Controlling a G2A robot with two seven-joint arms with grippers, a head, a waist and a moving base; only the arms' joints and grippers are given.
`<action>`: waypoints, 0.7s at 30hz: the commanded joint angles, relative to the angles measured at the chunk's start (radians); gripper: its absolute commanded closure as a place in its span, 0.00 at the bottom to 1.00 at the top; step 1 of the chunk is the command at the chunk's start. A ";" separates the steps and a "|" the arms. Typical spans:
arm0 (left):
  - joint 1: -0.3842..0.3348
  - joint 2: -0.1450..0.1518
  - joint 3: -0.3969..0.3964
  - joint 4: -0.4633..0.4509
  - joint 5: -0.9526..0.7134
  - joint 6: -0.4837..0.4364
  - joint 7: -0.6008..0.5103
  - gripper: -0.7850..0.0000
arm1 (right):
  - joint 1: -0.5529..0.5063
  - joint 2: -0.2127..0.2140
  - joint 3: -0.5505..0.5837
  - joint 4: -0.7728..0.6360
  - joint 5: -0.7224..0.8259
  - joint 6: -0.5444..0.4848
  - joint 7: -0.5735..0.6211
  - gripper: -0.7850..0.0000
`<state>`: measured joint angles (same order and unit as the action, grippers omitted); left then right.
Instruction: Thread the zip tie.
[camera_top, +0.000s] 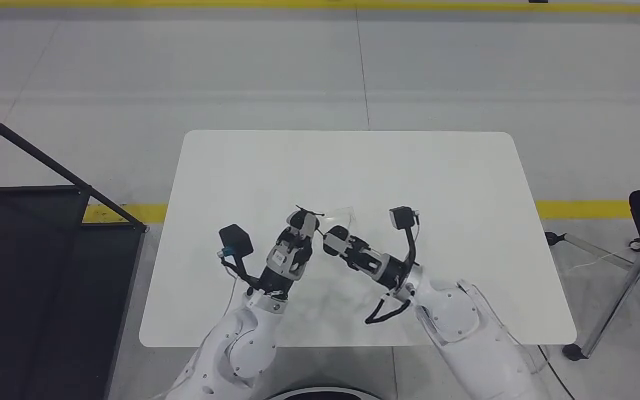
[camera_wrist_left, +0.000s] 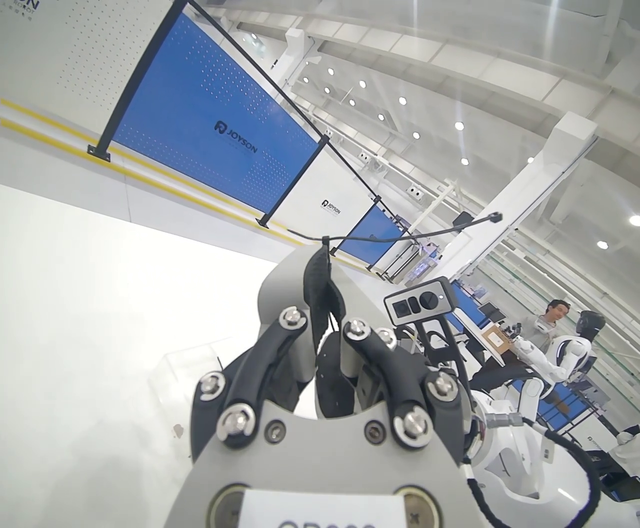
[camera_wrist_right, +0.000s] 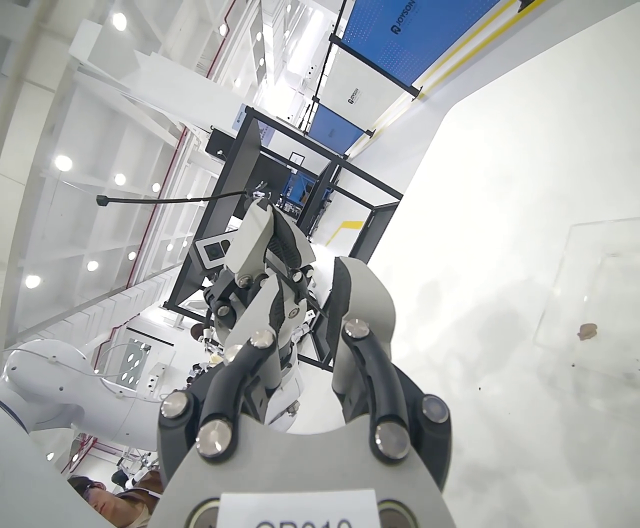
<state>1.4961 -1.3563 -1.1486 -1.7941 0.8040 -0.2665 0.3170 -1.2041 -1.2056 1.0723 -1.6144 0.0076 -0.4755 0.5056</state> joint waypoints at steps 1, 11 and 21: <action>-0.001 -0.001 0.001 0.001 0.002 0.002 -0.002 1.00 | 0.000 0.000 0.001 0.000 0.001 -0.004 0.003 0.69; -0.002 -0.003 0.002 0.004 0.004 0.002 -0.001 1.00 | 0.004 -0.001 0.003 0.004 0.017 0.000 0.029 0.95; -0.004 -0.006 -0.001 0.007 0.003 0.004 -0.002 1.00 | 0.005 -0.002 0.005 0.005 0.014 0.002 0.032 1.00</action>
<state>1.4919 -1.3620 -1.1495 -1.7878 0.8069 -0.2622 0.3145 -1.1993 -1.2074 1.0779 -1.6098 0.0235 -0.4741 0.5368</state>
